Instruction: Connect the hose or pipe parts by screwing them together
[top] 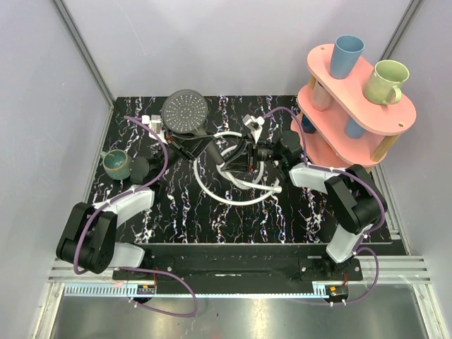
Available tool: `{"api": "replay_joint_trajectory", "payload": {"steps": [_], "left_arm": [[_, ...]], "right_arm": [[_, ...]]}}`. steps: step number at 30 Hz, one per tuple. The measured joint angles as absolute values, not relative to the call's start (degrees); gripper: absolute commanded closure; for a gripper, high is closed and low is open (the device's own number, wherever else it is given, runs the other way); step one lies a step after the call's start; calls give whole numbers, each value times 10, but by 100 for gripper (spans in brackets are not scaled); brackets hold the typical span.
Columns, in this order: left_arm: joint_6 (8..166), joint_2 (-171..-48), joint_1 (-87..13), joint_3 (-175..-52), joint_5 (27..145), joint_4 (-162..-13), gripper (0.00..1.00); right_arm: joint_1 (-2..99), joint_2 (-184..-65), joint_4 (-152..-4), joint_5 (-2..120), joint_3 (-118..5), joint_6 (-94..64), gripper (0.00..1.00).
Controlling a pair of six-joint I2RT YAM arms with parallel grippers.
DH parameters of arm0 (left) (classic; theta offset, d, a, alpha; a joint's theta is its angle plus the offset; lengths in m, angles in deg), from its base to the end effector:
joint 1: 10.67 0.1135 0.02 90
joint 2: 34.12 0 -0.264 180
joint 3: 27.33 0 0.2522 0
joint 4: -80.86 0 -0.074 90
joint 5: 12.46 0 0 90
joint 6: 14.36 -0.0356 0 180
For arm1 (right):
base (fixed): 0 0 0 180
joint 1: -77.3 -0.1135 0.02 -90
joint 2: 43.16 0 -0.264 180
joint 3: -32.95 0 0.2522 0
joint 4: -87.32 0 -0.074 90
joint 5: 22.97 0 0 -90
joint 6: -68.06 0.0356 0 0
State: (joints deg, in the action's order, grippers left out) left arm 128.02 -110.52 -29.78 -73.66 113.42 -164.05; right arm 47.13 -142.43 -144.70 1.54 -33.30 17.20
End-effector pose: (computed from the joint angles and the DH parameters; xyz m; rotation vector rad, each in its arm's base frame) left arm 0.2394 -0.1050 0.3025 0.3140 1.1591 -1.4097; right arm 0.2932 0.2079 0.2655 -1.0213 1.3284 1.6504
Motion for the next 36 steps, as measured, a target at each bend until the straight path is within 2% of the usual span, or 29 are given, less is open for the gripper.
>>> {"api": "replay_joint_trajectory", "payload": {"steps": [12,23,27,36], "left_arm": [[1323,-1158,-301,-774,1129,-1645,100],[1316,-1152,-301,-776,1145,-1645,100],[1330,-1154,-300,-789,1138,-1647,100],[1346,-1166,-293,-713,1057,-1644,100]], "right_arm": [[490,-1436,-1451,0,-348,203,100],[492,-1445,-1454,-22,-360,230,100],[497,-1446,-1462,-29,-378,250,89],[498,-1514,-1468,-47,-386,291,83]]}}
